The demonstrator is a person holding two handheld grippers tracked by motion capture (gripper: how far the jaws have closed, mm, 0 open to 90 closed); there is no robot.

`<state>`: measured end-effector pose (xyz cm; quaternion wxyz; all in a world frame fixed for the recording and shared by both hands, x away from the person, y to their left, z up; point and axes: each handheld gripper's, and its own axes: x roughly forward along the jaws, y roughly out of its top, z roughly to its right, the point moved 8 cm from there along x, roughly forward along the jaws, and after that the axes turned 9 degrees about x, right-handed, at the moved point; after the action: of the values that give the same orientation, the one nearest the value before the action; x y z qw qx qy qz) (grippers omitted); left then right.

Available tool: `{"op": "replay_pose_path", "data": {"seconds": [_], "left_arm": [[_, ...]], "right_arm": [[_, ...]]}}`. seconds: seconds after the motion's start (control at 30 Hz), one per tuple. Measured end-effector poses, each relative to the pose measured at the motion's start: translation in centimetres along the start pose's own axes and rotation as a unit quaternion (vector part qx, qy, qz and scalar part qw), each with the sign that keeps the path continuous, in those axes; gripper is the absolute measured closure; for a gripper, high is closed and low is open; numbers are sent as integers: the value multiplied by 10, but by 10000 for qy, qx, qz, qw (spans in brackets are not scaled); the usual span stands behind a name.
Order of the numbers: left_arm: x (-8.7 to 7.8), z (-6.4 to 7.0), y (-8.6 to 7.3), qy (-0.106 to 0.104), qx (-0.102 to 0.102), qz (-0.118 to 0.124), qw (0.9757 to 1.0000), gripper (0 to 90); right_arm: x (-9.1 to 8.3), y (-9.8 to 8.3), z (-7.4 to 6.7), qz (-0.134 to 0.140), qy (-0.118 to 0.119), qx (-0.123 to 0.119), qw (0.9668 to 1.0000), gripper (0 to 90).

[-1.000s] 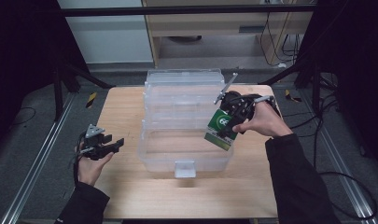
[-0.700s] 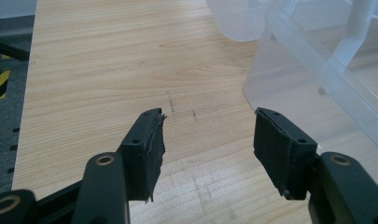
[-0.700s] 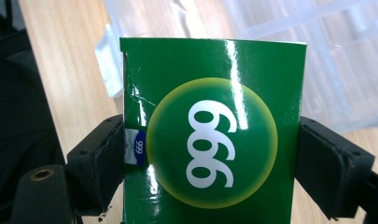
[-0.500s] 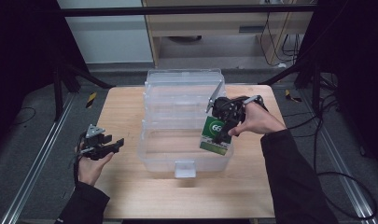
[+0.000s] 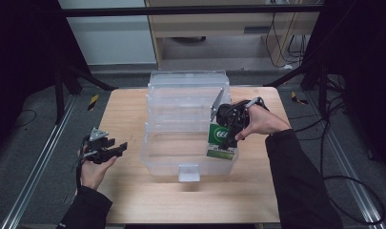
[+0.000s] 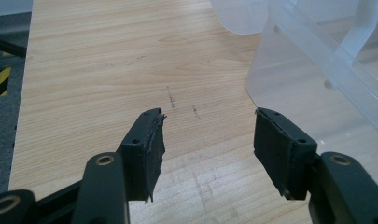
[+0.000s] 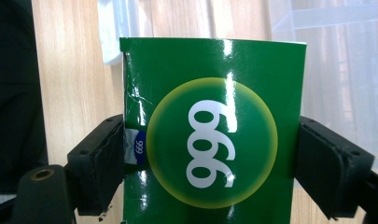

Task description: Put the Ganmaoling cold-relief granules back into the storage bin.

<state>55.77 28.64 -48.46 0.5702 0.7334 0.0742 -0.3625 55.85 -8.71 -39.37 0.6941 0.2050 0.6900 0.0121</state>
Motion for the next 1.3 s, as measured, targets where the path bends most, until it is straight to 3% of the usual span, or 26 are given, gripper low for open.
{"op": "replay_pose_path", "data": {"seconds": [0.23,0.77,0.97,1.1,1.3], "left_arm": [[3,0,-2,0,11,-69,10000,416],[5,2,-4,-12,18,-106,9999,415],[5,2,-4,-10,20,-104,9999,415],[5,1,-4,-9,17,-112,9999,415],[5,1,-4,-3,19,-108,9999,415]], "right_arm": [[11,-5,4,-166,-40,-289,9994,176],[9,-7,2,-152,-98,-548,9983,180],[11,-8,1,-177,-14,-653,9977,180],[19,-8,0,-236,2,-803,9965,180],[29,-8,0,-392,-54,-829,9958,178]]}}
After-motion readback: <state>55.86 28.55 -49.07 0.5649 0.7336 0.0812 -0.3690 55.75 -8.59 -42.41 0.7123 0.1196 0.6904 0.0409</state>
